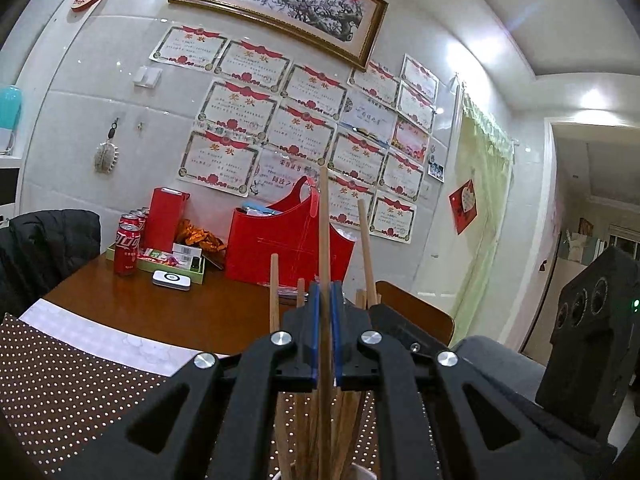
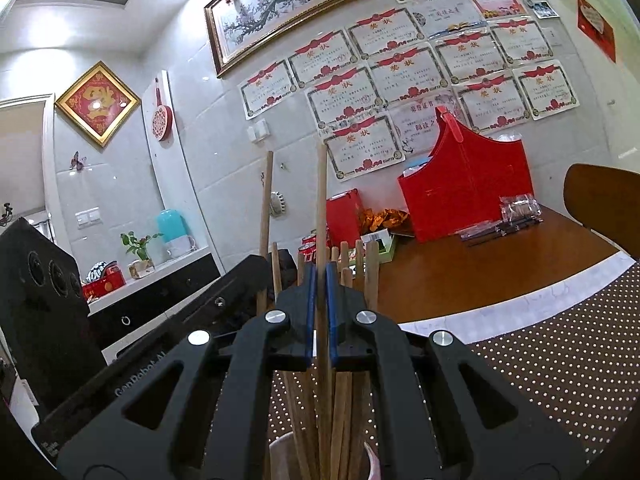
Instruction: Organize utensils
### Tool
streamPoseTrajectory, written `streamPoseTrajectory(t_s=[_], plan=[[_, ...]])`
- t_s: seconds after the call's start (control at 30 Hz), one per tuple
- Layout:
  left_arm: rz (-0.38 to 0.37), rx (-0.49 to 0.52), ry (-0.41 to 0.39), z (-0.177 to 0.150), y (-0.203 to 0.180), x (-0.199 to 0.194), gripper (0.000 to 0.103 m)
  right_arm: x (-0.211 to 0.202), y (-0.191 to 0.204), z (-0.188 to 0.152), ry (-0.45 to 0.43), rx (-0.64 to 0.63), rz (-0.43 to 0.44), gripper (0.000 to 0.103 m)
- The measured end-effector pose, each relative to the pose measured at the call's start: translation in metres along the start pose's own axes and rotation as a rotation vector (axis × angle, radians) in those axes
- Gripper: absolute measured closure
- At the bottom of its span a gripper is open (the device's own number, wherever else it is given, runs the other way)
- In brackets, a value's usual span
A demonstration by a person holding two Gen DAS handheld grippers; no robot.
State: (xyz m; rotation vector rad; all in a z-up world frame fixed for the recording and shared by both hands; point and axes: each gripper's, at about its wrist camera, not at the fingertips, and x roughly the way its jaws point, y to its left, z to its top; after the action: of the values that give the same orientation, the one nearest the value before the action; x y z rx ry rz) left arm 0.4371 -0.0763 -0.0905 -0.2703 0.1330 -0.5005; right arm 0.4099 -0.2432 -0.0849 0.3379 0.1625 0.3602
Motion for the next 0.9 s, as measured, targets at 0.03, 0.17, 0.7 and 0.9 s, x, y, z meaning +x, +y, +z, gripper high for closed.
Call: streamPoseTrajectory(t_s=[0.03,0.17,0.7,0.9], plan=[[0.001,0.001,0.003,-0.002,0.001,0.000,0.098,0.000,0.000,-0.001,0.002,0.000,0.000,0.097],[0.009,0.022,0.017,-0.006,0.000,-0.005,0.095,-0.004,0.000,-0.002,0.020,0.008,-0.004,0.092],[0.199,0.071,-0.023,0.035,-0.014,-0.078,0.012,-0.069,0.001,0.035,-0.046,0.024,-0.097,0.006],[0.309,0.142,0.033,0.042,-0.040,-0.119,0.007,-0.102,0.017,0.040,0.011,-0.014,-0.161,0.006]])
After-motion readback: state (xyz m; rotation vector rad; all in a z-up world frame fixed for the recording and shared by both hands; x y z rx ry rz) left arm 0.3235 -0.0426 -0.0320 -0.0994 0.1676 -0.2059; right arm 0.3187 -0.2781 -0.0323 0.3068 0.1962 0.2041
